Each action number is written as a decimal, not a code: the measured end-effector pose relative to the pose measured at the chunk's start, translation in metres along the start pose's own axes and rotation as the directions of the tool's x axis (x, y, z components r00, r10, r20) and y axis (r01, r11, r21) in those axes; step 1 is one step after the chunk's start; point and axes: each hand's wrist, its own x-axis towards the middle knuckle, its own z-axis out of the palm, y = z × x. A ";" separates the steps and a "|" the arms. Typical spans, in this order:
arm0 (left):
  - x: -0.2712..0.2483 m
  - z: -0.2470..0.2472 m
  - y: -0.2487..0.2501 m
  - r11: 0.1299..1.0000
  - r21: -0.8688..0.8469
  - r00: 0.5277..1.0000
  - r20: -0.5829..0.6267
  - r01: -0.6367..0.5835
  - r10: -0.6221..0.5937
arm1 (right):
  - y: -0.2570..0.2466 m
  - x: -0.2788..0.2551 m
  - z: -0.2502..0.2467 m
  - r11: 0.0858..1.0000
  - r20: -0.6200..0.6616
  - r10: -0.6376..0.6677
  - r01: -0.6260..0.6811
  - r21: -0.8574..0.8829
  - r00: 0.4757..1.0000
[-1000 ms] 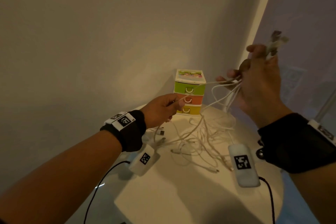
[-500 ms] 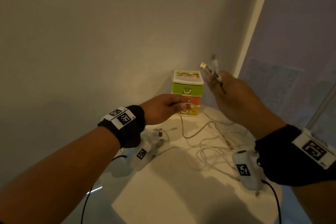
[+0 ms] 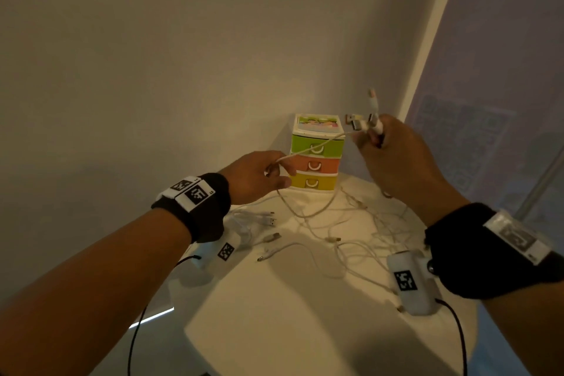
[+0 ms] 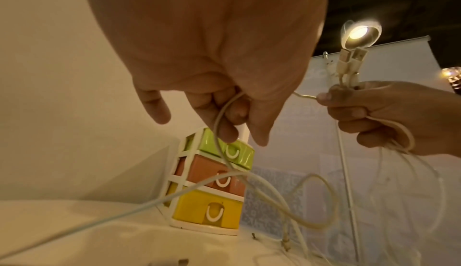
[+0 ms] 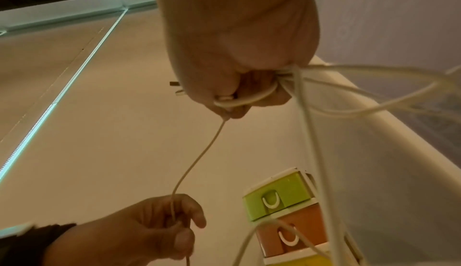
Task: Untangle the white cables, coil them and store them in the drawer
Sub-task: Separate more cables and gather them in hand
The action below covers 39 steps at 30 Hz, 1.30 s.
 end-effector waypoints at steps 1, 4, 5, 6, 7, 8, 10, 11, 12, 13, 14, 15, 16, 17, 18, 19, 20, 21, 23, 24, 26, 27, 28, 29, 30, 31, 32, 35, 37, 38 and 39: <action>-0.001 0.001 -0.003 0.999 -0.035 1.000 0.021 0.008 -0.008 | 0.000 0.000 -0.001 1.000 -0.035 -0.002 0.002 -0.005 0.999; -0.005 0.000 -0.012 0.982 -0.142 0.988 0.117 0.121 -0.105 | 0.005 0.000 0.002 0.999 -0.102 -0.001 -0.002 -0.033 0.995; -0.006 -0.002 -0.014 0.980 -0.128 0.982 0.132 0.152 -0.135 | 0.007 0.000 0.003 0.999 -0.109 -0.002 -0.002 -0.037 0.994; -0.008 -0.006 -0.016 0.983 -0.077 0.979 0.137 0.164 -0.152 | 0.009 0.000 0.003 0.999 -0.114 0.000 -0.004 -0.037 0.993; -0.011 -0.010 -0.016 0.987 0.013 0.976 0.147 0.161 -0.161 | 0.010 0.000 0.002 0.999 -0.123 0.004 -0.008 -0.037 0.992; -0.013 -0.013 -0.016 0.983 0.119 0.973 0.164 0.141 -0.160 | 0.010 0.001 0.001 0.999 -0.135 0.009 -0.014 -0.040 0.991; -0.017 -0.016 -0.015 0.955 0.287 0.963 0.224 0.079 -0.147 | 0.009 0.002 -0.001 0.999 -0.158 0.018 -0.024 -0.037 0.987; -0.018 -0.013 -0.014 0.938 0.340 0.953 0.259 0.061 -0.155 | 0.007 0.002 -0.002 0.999 -0.166 0.025 -0.030 -0.029 0.986; -0.020 -0.009 -0.014 0.921 0.386 0.940 0.288 0.058 -0.181 | 0.006 0.003 -0.003 0.999 -0.173 0.034 -0.037 -0.013 0.984; -0.020 -0.005 -0.015 0.903 0.425 0.928 0.310 0.060 -0.208 | 0.005 0.003 -0.003 0.999 -0.182 0.041 -0.041 0.007 0.982; -0.020 -0.001 -0.015 0.887 0.458 0.915 0.330 0.059 -0.232 | 0.004 0.003 -0.003 0.999 -0.191 0.047 -0.043 0.027 0.980; -0.020 0.003 -0.016 0.872 0.486 0.903 0.349 0.056 -0.252 | 0.003 0.003 -0.004 0.998 -0.201 0.052 -0.044 0.047 0.978; -0.018 0.005 -0.017 0.858 0.511 0.894 0.361 0.049 -0.266 | 0.002 0.003 -0.004 0.997 -0.215 0.057 -0.042 0.069 0.975; -0.016 0.007 -0.018 0.842 0.538 0.891 0.362 0.040 -0.274 | 0.002 0.003 -0.005 0.995 -0.230 0.060 -0.040 0.091 0.971; -0.015 0.008 -0.018 0.822 0.568 0.893 0.355 0.030 -0.278 | 0.002 0.004 -0.006 0.994 -0.241 0.061 -0.037 0.102 0.969; -0.014 0.010 -0.018 0.798 0.602 0.896 0.342 0.024 -0.284 | 0.002 0.004 -0.006 0.994 -0.240 0.059 -0.035 0.102 0.969; -0.013 0.011 -0.017 0.775 0.632 0.901 0.325 0.020 -0.288 | 0.003 0.005 -0.006 0.995 -0.218 0.059 -0.040 0.091 0.974; -0.012 0.012 -0.018 0.758 0.652 0.902 0.315 0.020 -0.295 | 0.005 0.005 -0.005 0.997 -0.170 0.062 -0.052 0.063 0.984; -0.010 0.013 -0.016 0.766 0.643 0.891 0.339 0.014 -0.302 | 0.009 0.005 0.001 0.994 -0.013 0.102 -0.102 -0.028 0.995; -0.010 0.011 -0.016 0.790 0.613 0.886 0.360 0.011 -0.292 | 0.012 0.004 0.005 0.991 0.054 0.119 -0.116 -0.063 0.991; -0.009 0.001 -0.014 0.869 0.494 0.904 0.361 0.021 -0.227 | 0.018 0.003 0.012 0.991 0.120 0.111 -0.100 -0.095 0.987; -0.008 -0.007 -0.012 0.904 0.427 0.926 0.333 0.022 -0.180 | 0.019 0.002 0.013 0.992 0.130 0.095 -0.083 -0.096 0.987; -0.006 -0.015 -0.007 0.930 0.366 0.945 0.295 0.021 -0.138 | 0.019 0.002 0.013 0.994 0.136 0.084 -0.072 -0.086 0.987; -0.004 -0.023 -0.002 0.953 0.302 0.961 0.257 0.022 -0.103 | 0.017 0.002 0.011 0.996 0.140 0.075 -0.066 -0.065 0.987; -0.003 -0.030 0.005 0.973 0.229 0.974 0.216 0.022 -0.072 | 0.016 0.002 0.010 0.997 0.146 0.078 -0.073 -0.038 0.986; -0.001 -0.037 0.013 0.988 0.153 0.985 0.168 0.020 -0.046 | 0.015 0.003 0.009 0.997 0.154 0.077 -0.076 -0.014 0.985; -0.001 -0.042 0.023 0.996 0.085 0.993 0.118 0.009 -0.019 | 0.011 0.004 0.007 0.997 0.169 0.071 -0.073 0.005 0.983; 0.000 -0.052 0.050 0.993 -0.072 0.995 -0.040 -0.093 0.090 | 0.001 0.005 0.005 0.997 0.224 0.002 -0.020 0.078 0.975; 0.000 -0.052 0.064 0.982 -0.117 0.986 -0.091 -0.148 0.138 | -0.005 0.007 0.006 0.985 0.262 -0.040 -0.006 0.173 0.964; 0.000 -0.049 0.070 0.979 -0.120 0.983 -0.096 -0.165 0.154 | -0.009 0.006 0.006 0.976 0.283 -0.069 0.006 0.218 0.957; 0.000 -0.046 0.077 0.976 -0.124 0.981 -0.095 -0.178 0.166 | -0.011 0.007 0.009 0.968 0.306 -0.104 0.026 0.248 0.946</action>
